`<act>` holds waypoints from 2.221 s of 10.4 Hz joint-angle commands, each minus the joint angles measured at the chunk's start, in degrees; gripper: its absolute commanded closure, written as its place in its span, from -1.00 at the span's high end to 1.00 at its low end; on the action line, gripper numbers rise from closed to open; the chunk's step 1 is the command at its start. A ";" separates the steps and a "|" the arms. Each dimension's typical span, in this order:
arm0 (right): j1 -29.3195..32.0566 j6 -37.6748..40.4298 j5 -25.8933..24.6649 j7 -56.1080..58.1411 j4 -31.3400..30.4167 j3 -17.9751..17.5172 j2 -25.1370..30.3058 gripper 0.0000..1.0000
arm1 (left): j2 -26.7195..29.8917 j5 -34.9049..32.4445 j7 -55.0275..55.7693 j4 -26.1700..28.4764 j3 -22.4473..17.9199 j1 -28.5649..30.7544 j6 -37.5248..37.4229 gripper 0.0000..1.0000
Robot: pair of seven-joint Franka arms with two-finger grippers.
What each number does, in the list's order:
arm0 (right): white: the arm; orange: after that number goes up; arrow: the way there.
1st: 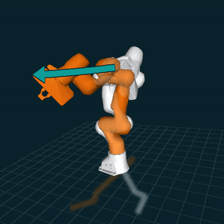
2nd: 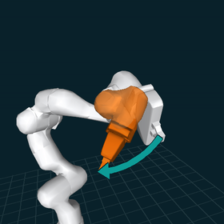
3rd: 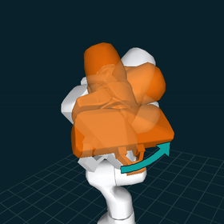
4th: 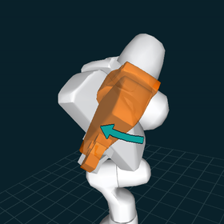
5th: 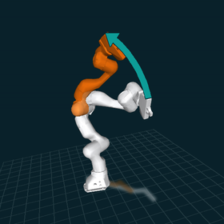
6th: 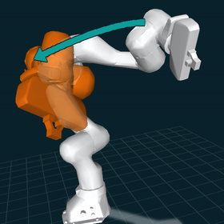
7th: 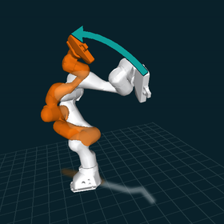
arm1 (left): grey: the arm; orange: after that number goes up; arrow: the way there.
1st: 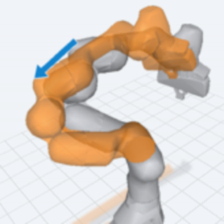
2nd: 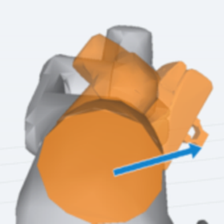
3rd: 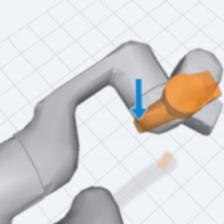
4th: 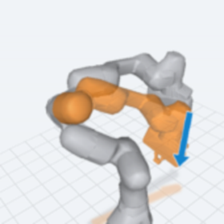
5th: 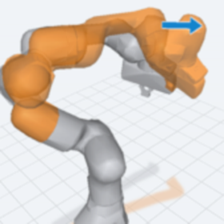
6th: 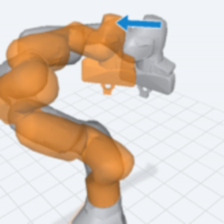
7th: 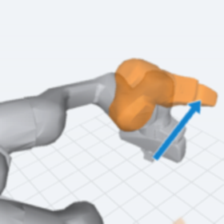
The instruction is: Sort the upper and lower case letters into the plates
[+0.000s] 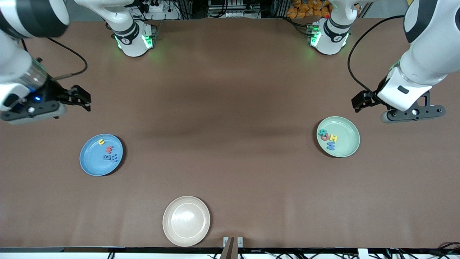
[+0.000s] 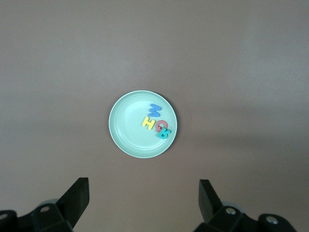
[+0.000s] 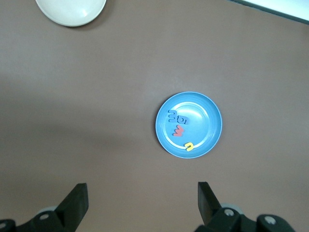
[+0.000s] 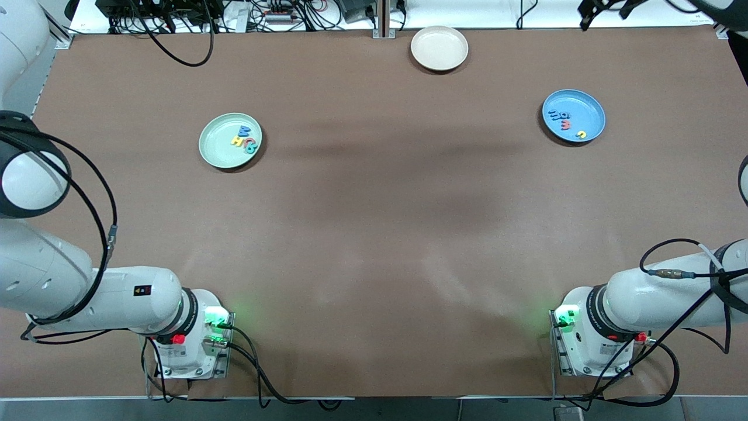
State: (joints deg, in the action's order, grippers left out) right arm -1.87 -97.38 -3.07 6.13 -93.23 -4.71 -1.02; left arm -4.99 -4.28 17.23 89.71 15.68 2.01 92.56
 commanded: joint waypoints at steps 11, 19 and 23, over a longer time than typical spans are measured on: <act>-1.47 9.67 4.66 -8.07 8.94 6.29 1.28 1.00 | 5.78 5.25 -7.82 1.97 -12.96 -7.73 -0.72 1.00; -1.47 9.49 2.46 -8.07 8.85 5.94 1.19 1.00 | 5.69 5.51 -7.73 -0.06 -12.34 -7.64 -1.24 1.00; -1.21 9.40 2.46 -8.07 8.76 5.94 1.10 1.00 | 5.78 4.72 -7.73 -0.23 -12.78 -7.55 -3.17 1.00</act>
State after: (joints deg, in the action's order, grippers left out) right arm -2.36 -88.58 0.29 -0.81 -84.78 0.66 -0.14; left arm 0.07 -0.48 10.69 89.95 3.46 -5.43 91.42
